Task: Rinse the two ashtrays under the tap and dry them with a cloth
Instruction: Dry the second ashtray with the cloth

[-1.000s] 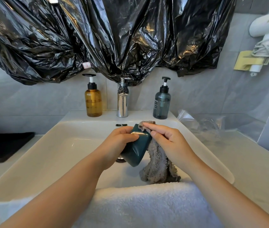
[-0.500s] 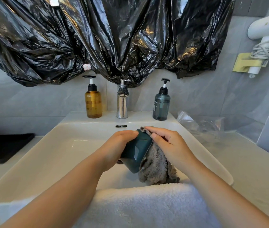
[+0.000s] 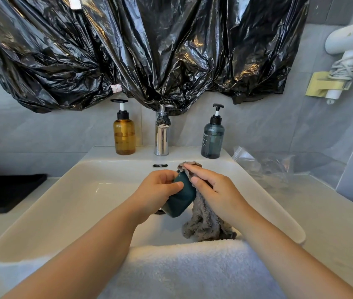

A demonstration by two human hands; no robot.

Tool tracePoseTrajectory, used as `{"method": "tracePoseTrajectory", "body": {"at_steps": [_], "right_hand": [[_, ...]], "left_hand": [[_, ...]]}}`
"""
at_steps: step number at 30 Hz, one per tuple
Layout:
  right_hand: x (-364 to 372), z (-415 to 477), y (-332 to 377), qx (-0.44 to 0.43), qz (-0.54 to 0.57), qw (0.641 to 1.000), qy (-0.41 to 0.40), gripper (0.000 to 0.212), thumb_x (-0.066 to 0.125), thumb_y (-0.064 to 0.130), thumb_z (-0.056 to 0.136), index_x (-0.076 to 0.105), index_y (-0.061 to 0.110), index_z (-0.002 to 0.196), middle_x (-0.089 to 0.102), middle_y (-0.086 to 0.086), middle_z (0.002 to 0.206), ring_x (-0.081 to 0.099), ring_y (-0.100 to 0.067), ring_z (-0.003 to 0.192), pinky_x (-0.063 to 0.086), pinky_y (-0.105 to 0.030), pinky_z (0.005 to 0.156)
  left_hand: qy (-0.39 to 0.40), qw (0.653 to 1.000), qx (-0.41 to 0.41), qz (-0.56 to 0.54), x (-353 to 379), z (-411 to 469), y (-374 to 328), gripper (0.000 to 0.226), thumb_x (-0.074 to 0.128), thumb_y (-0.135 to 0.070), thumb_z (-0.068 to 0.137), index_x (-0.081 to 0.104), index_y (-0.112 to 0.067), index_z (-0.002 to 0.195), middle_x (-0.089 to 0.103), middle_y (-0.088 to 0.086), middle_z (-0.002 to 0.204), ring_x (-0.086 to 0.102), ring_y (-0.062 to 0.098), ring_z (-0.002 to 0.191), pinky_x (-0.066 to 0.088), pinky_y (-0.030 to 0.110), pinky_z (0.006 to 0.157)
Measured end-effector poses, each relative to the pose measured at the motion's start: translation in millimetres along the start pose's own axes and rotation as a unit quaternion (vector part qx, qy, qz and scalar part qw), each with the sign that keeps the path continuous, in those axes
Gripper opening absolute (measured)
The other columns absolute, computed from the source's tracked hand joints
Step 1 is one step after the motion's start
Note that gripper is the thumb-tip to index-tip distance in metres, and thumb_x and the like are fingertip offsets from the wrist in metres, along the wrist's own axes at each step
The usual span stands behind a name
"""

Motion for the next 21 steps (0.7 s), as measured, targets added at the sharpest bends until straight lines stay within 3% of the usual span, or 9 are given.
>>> {"method": "tracePoseTrajectory", "body": {"at_steps": [2,5,7,8,10,12,14,18,21], "right_hand": [[-2.1,2.0,-4.0,0.018,0.013,1.000,-0.014,0.039,0.044,0.022,0.102,0.048,0.029,0.140,0.048,0.015,0.143,0.039,0.001,0.133,0.031,-0.008,0.105],[-7.1,2.1,-9.0,0.043,0.039,0.998,-0.039,0.038,0.042,0.023,0.103,0.050,0.027,0.140,0.053,0.013,0.140,0.045,-0.003,0.130,0.035,-0.029,0.113],[-9.6,-0.7,-8.7,0.033,0.035,0.998,-0.046,0.039,0.042,0.021,0.103,0.049,0.028,0.140,0.052,0.013,0.141,0.043,-0.003,0.132,0.035,-0.026,0.113],[-10.0,-2.6,-7.0,0.022,0.025,0.999,-0.043,0.039,0.042,0.021,0.102,0.049,0.029,0.140,0.050,0.014,0.142,0.041,-0.001,0.133,0.034,-0.017,0.110],[-8.6,-5.2,-1.6,-0.007,-0.007,0.999,-0.030,0.039,0.042,0.019,0.102,0.050,0.031,0.138,0.046,0.020,0.141,0.036,0.006,0.132,0.027,0.001,0.100],[-5.3,-4.0,-1.0,-0.016,-0.022,1.000,-0.013,0.040,0.043,0.018,0.102,0.049,0.032,0.138,0.044,0.023,0.138,0.033,0.008,0.132,0.025,0.004,0.098],[-5.0,0.8,-4.5,0.011,-0.001,1.000,-0.019,0.039,0.040,0.021,0.103,0.048,0.031,0.140,0.044,0.022,0.138,0.035,0.005,0.132,0.027,-0.001,0.101],[-11.5,5.6,-12.4,0.087,0.087,0.990,-0.065,0.037,0.036,0.027,0.104,0.055,0.027,0.135,0.057,0.010,0.135,0.049,-0.009,0.128,0.038,-0.029,0.110],[-12.1,0.5,-11.8,0.080,0.086,0.992,-0.056,0.034,0.039,0.025,0.103,0.061,0.027,0.129,0.062,0.013,0.128,0.053,-0.005,0.121,0.041,-0.033,0.109]], "left_hand": [[-0.001,1.000,0.010,0.005,0.0,-0.6,-1.4,0.014,0.055,-0.017,0.096,0.067,-0.019,0.102,0.072,0.005,0.101,0.065,0.027,0.100,0.054,0.046,0.089],[-0.002,0.999,0.036,-0.012,-3.1,-1.8,-4.1,0.017,0.051,-0.010,0.097,0.067,-0.015,0.104,0.073,0.005,0.098,0.067,0.019,0.090,0.052,0.023,0.069],[0.000,0.999,0.044,-0.016,-4.1,-2.7,-5.2,0.018,0.051,-0.009,0.097,0.066,-0.015,0.104,0.073,0.003,0.097,0.068,0.013,0.085,0.050,0.016,0.064],[0.005,0.999,0.047,-0.013,-3.4,-3.1,-5.6,0.018,0.051,-0.009,0.097,0.066,-0.015,0.105,0.073,0.002,0.098,0.068,0.013,0.086,0.050,0.015,0.064],[0.018,0.999,0.047,-0.002,-1.1,-4.0,-5.7,0.017,0.052,-0.010,0.097,0.065,-0.014,0.107,0.073,0.002,0.101,0.067,0.015,0.093,0.050,0.019,0.072],[0.027,0.999,0.044,0.006,0.7,-4.4,-5.4,0.017,0.052,-0.011,0.097,0.066,-0.015,0.107,0.073,0.002,0.102,0.066,0.018,0.098,0.051,0.024,0.077],[0.028,0.999,0.042,0.007,1.1,-5.9,-6.4,0.017,0.052,-0.011,0.097,0.066,-0.015,0.107,0.073,0.003,0.103,0.066,0.020,0.099,0.052,0.026,0.079],[0.035,0.998,0.044,-0.013,-0.6,-5.6,-7.2,0.019,0.050,-0.011,0.097,0.066,-0.013,0.108,0.073,0.002,0.103,0.065,0.022,0.101,0.050,0.034,0.088],[0.071,0.996,0.016,-0.047,1.9,-5.2,-5.7,0.022,0.059,-0.021,0.088,0.067,-0.018,0.109,0.072,0.007,0.105,0.065,0.028,0.103,0.048,0.045,0.093]]}}
Point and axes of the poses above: each hand's wrist, its own z-axis towards the middle knuckle, its own x-axis out of the palm, y = z × x, the point moved 2 cm from there along z, towards the middle knuckle
